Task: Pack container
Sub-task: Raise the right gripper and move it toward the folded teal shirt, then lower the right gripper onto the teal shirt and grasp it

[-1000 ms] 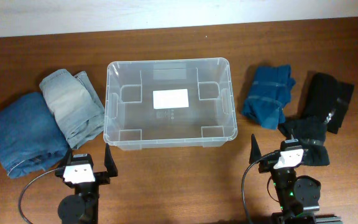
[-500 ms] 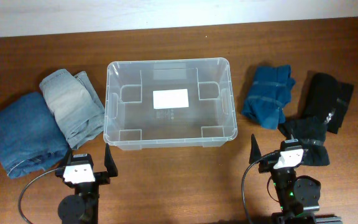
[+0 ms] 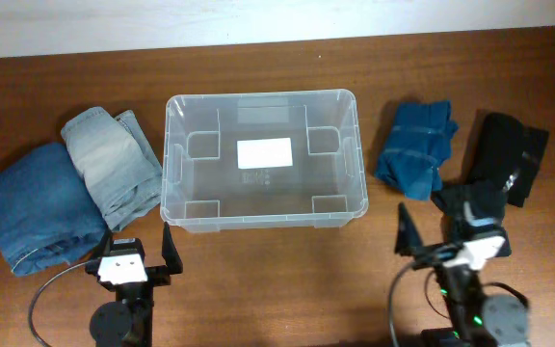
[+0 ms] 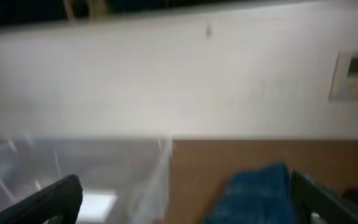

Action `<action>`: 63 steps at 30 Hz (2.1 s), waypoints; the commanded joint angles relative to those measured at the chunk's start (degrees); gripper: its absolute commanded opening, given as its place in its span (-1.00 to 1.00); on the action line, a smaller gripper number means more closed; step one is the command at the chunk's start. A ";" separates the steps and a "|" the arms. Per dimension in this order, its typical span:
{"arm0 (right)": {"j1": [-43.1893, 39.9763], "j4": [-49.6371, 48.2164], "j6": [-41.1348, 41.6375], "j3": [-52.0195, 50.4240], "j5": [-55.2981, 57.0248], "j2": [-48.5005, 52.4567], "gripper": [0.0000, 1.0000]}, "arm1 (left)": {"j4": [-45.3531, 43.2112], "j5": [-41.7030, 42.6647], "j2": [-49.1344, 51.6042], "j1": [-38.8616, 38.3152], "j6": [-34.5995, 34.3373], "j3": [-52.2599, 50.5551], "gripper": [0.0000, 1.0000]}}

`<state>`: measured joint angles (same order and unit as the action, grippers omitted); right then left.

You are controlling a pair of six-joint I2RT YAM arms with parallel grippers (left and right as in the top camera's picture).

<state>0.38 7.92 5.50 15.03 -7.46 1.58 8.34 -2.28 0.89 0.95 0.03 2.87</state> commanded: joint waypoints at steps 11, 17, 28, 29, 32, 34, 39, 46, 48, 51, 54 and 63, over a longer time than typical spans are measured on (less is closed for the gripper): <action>-0.46 37.53 2.89 53.94 8.52 36.76 0.97 | 0.02 0.61 -0.59 0.35 0.90 -0.59 0.99; -0.52 55.52 0.33 80.32 11.17 63.04 0.96 | 0.02 0.61 -0.59 0.35 0.87 -0.59 0.98; -5.03 59.58 0.35 88.76 17.40 85.79 0.97 | 0.02 0.61 -0.59 0.35 0.90 -0.59 0.98; -5.03 59.78 0.37 88.76 18.32 86.97 0.97 | 0.02 0.61 -0.59 0.35 0.90 -0.59 0.98; -6.67 59.82 1.44 88.76 15.91 91.67 0.96 | 0.02 0.63 -0.59 0.35 0.87 -0.59 0.98; -8.44 59.63 1.46 88.76 13.90 94.23 0.97 | 0.02 0.61 -0.59 0.35 0.90 -0.59 0.99; -14.40 58.51 1.38 88.76 5.33 100.50 0.97 | 0.02 0.61 -0.59 0.35 0.90 -0.59 0.99; -23.19 58.99 -6.82 88.39 -9.77 107.19 0.98 | 0.02 0.61 -0.59 0.35 0.87 -0.59 0.98; -23.76 58.95 -8.74 87.62 -9.97 108.32 0.98 | 0.02 0.61 -0.59 0.33 0.90 -0.59 0.98; -23.65 58.69 -11.72 86.29 -10.12 109.39 0.97 | 0.02 0.61 -0.59 0.35 0.87 -0.59 0.98; -23.61 58.62 -11.72 85.88 -10.14 110.68 0.98 | 0.02 0.61 -0.59 0.35 0.87 -0.59 0.99; -23.56 56.65 -14.08 84.13 -15.17 115.10 0.97 | 0.02 0.61 -0.59 0.35 0.90 -0.59 0.98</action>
<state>-23.53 65.28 -6.00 100.75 -18.26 114.83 8.51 -2.28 0.62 0.95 0.03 2.66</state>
